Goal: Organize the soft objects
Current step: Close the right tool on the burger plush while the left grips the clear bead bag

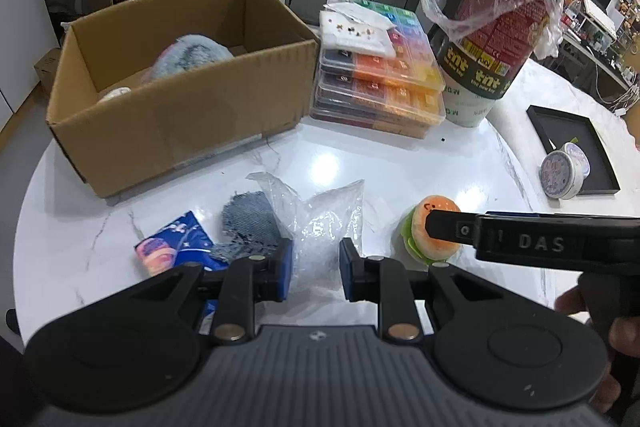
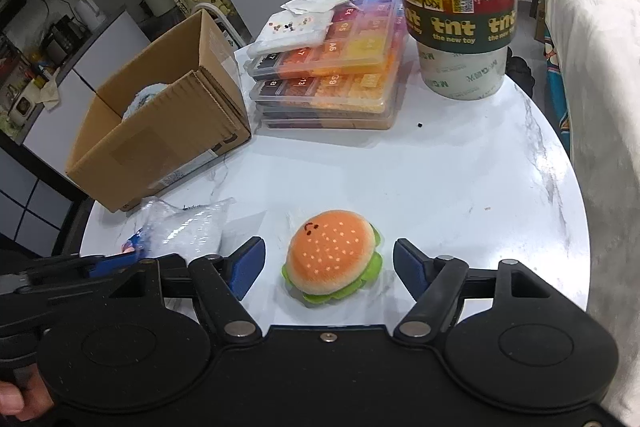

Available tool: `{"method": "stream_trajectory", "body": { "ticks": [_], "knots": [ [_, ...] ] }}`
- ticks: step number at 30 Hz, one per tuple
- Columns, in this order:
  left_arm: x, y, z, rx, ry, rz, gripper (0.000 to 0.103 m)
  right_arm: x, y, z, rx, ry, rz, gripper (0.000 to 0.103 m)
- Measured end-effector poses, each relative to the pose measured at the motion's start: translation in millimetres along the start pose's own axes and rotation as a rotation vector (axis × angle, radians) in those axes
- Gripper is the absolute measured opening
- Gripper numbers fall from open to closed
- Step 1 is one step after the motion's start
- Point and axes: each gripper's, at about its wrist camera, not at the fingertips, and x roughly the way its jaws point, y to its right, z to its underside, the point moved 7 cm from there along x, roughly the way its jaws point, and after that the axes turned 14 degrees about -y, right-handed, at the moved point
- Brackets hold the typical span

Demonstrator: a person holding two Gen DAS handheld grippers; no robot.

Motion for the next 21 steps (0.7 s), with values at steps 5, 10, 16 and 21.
{"method": "stream_trajectory", "body": {
  "ticks": [5,10,16,21],
  "knots": [
    [-9.1,-11.5,-0.2,-0.006,0.007,-0.004,0.023,8.4,-7.6,-1.6,-0.018,-0.021,0.038,0.072],
    [-17.2,-30.2,0.6,-0.009,0.009,-0.022,0.023,16.5,-15.0,-2.0,-0.051,-0.043,0.097,0.068],
    [-26.4,-49.3,1.7,-0.013,0.006,-0.031,0.023,24.2,-21.1,1.1,-0.060,-0.072,0.139,0.034],
    [-41.1,-63.6,0.6,-0.011,0.019,-0.033,0.023,14.9,-24.6,5.9,-0.014,-0.073,0.130,0.032]
  ]
}}
